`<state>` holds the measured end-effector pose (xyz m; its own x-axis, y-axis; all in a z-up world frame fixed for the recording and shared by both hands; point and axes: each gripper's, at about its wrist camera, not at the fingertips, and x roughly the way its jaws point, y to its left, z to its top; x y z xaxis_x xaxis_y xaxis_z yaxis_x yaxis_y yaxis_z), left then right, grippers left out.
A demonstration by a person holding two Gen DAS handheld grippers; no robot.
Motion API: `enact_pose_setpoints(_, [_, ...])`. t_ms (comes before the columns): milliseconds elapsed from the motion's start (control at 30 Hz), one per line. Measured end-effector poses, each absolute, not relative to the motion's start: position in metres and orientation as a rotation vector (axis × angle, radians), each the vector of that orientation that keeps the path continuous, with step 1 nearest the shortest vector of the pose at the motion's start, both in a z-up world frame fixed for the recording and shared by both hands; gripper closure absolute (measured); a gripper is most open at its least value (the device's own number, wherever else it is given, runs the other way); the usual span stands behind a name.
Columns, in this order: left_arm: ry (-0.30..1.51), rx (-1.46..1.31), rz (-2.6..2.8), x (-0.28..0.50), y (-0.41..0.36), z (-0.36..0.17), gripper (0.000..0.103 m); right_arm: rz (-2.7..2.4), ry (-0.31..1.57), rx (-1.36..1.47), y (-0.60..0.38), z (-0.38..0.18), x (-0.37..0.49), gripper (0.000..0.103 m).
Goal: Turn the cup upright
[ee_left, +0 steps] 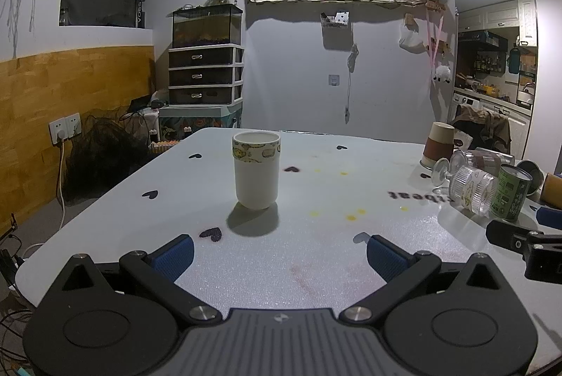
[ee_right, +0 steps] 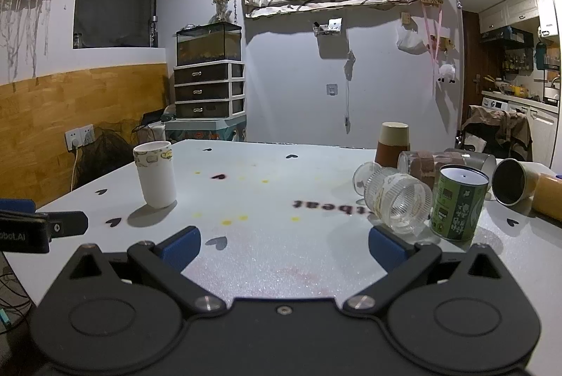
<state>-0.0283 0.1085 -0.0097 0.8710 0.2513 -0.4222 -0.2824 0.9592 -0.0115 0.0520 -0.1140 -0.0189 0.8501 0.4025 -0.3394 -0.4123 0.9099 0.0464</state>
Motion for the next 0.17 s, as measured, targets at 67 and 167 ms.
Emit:
enact_pose_setpoints(67, [0.43, -0.072, 0.279, -0.0283, 0.1088, -0.0095, 0.0, 0.429, 0.351, -0.028, -0.1135, -0.0192, 0.0519, 0.0])
enact_pose_setpoints(167, [0.429, -0.071, 0.281, -0.0282, 0.1094, -0.0087, 0.0, 0.428, 0.351, -0.029, -0.1145, -0.0187, 0.0519, 0.0])
